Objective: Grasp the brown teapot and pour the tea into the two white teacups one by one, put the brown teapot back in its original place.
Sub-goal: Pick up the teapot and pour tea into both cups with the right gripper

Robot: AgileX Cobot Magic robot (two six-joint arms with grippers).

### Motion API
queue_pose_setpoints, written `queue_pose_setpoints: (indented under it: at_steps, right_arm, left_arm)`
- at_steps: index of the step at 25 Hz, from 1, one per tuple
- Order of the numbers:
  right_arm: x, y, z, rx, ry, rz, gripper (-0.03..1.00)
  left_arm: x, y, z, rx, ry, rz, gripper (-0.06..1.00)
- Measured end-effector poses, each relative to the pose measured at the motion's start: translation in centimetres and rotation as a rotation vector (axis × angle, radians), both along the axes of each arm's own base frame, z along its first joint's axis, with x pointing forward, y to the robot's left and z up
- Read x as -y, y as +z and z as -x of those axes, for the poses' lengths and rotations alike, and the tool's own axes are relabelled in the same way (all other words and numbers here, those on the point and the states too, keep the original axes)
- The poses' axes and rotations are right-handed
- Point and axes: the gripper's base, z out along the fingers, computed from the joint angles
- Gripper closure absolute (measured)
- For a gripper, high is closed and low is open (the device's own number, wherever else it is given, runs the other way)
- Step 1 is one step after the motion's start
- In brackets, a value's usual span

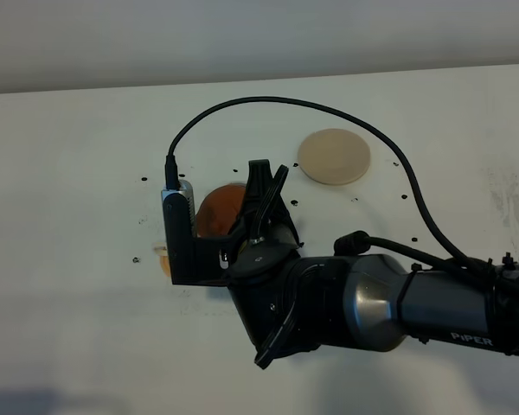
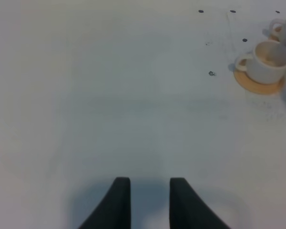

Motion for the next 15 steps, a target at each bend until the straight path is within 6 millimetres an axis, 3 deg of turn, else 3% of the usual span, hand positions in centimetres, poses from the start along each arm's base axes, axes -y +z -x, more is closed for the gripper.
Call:
queue_pose_setpoints:
  at_steps: [15]
  right_arm:
    - [-0.17, 0.28, 0.07, 0.037, 0.036, 0.051, 0.87]
  left_arm:
    - [0.00, 0.00, 0.00, 0.000, 0.000, 0.000, 0.72]
